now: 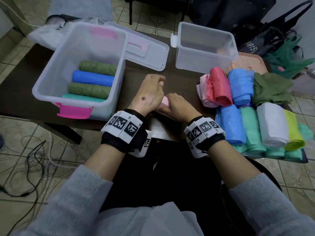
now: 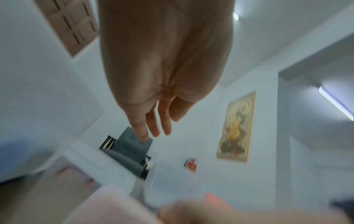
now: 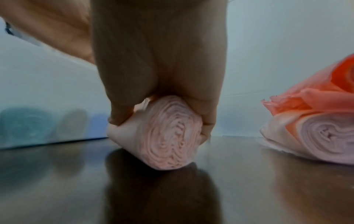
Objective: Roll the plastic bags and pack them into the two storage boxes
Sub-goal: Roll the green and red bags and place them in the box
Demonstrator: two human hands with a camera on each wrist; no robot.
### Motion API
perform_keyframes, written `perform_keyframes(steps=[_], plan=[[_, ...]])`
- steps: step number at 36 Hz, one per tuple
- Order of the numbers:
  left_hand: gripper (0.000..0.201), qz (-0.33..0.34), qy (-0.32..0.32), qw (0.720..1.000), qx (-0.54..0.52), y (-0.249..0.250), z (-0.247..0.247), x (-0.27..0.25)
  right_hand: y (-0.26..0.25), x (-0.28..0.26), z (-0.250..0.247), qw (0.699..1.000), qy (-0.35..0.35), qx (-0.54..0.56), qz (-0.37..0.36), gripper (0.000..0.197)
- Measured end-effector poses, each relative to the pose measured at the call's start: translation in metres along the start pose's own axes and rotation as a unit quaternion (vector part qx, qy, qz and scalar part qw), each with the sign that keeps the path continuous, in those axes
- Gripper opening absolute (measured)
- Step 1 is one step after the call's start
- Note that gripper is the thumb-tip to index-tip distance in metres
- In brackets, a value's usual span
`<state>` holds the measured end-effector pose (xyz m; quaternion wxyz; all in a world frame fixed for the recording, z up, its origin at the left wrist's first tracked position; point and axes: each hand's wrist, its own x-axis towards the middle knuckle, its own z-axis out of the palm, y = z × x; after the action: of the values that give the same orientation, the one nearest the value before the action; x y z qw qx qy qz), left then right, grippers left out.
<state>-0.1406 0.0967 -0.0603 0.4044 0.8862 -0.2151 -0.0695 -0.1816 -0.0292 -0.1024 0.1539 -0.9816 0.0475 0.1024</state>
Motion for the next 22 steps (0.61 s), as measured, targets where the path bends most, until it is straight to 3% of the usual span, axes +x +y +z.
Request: perform_keyframes(steps=[3, 7, 10, 14, 17, 22], plan=[[0.035, 0.027, 0.063, 0.998, -0.017, 0.018, -0.026, -0.002, -0.001, 0.007, -0.002, 0.998, 0.008, 0.054, 0.021, 0.056], [0.037, 0.008, 0.170, 0.985, 0.018, 0.021, -0.072, -0.006, -0.008, 0.008, -0.011, 0.983, 0.020, 0.178, 0.043, 0.049], [0.039, -0.044, 0.248, 0.965, 0.077, 0.000, -0.103, -0.011, -0.019, 0.010, -0.018, 0.959, 0.023, 0.281, 0.038, 0.033], [0.043, -0.153, 0.309, 0.933, 0.104, -0.044, -0.132, -0.021, -0.039, 0.016, -0.030, 0.927, 0.015, 0.374, 0.040, 0.033], [0.041, -0.258, 0.304, 0.910, 0.112, -0.071, -0.146, -0.032, -0.053, 0.022, -0.039, 0.907, 0.010, 0.419, 0.035, 0.032], [0.048, -0.365, 0.211, 0.904, 0.070, -0.088, -0.157, -0.044, -0.079, 0.033, -0.058, 0.886, 0.017, 0.463, 0.026, 0.034]])
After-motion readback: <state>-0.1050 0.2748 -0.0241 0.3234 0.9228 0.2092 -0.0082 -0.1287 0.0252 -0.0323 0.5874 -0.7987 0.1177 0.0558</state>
